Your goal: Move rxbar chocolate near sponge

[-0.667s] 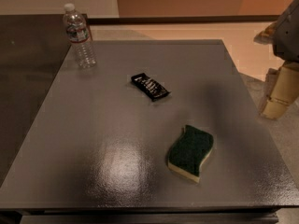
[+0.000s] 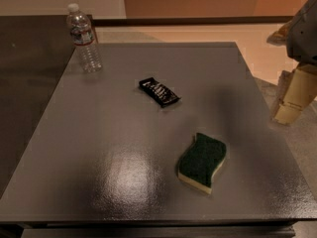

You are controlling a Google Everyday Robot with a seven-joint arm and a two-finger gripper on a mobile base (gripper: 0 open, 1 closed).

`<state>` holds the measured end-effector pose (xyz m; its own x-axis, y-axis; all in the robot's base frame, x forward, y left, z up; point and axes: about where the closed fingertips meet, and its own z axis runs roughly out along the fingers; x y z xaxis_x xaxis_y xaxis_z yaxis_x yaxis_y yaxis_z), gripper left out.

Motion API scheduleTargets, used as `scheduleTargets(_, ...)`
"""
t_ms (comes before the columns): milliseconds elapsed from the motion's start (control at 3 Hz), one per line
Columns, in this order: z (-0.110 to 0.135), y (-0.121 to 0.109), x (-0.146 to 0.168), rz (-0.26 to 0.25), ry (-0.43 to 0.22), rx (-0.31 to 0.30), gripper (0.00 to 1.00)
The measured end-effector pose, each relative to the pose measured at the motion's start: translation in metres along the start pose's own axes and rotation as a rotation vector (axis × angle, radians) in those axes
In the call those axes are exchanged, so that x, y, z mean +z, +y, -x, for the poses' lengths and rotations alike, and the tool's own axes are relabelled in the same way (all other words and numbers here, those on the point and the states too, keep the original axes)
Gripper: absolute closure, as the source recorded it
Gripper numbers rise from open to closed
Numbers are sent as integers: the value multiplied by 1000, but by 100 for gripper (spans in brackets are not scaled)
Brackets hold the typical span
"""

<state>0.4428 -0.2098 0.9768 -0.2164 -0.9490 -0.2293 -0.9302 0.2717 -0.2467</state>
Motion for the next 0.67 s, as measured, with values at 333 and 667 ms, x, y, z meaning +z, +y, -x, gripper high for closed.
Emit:
scheduleTargets(333,17,-7,15,23,-52,6,0)
scheduleTargets(667,39,-14,42,50,-95,6,0)
